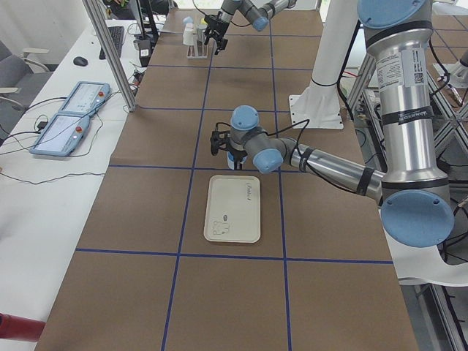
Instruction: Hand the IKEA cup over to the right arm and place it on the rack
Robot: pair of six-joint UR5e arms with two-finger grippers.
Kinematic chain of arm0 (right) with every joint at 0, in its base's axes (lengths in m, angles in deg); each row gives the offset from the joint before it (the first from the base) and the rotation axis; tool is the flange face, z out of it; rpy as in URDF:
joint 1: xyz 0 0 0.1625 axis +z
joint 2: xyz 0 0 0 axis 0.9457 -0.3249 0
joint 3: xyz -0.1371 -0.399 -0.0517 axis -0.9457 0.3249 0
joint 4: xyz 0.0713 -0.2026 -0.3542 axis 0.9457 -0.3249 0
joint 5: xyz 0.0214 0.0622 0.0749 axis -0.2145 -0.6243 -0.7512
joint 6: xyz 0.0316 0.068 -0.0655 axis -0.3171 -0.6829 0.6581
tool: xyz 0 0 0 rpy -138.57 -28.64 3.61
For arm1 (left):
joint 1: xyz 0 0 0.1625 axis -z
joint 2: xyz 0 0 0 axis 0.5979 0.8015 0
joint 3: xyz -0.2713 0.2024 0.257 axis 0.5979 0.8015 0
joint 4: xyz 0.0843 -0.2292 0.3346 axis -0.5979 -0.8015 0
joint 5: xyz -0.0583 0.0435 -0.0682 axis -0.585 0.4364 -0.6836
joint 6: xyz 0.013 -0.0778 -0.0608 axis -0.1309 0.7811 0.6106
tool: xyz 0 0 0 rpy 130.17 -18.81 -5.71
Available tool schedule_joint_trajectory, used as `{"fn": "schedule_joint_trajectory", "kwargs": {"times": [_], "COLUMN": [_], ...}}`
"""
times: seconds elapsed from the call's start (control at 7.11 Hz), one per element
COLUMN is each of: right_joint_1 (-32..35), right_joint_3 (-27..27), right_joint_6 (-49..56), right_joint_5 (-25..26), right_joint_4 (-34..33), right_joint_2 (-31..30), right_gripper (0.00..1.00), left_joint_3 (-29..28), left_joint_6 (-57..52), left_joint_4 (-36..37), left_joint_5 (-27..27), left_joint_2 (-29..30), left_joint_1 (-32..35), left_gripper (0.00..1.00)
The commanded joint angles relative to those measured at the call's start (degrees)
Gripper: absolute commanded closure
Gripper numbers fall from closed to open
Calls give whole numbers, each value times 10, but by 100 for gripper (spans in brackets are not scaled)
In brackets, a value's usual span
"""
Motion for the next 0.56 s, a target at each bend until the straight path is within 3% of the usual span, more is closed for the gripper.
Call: {"fn": "schedule_joint_trajectory", "kwargs": {"times": [0.0,0.28,0.42], "right_joint_1": [-11,-26,-47], "right_joint_3": [30,45,45], "right_joint_6": [-19,-13,-13], "right_joint_5": [-2,1,6], "right_joint_4": [54,61,79], "right_joint_2": [48,79,102], "right_gripper": [0,1,1], "left_joint_3": [-2,-12,-40], "left_joint_6": [82,244,298], "left_joint_4": [52,47,43], "left_joint_5": [-36,-54,-94], "left_joint_2": [102,193,240], "left_joint_1": [24,23,23], "left_gripper": [100,100,100]}}
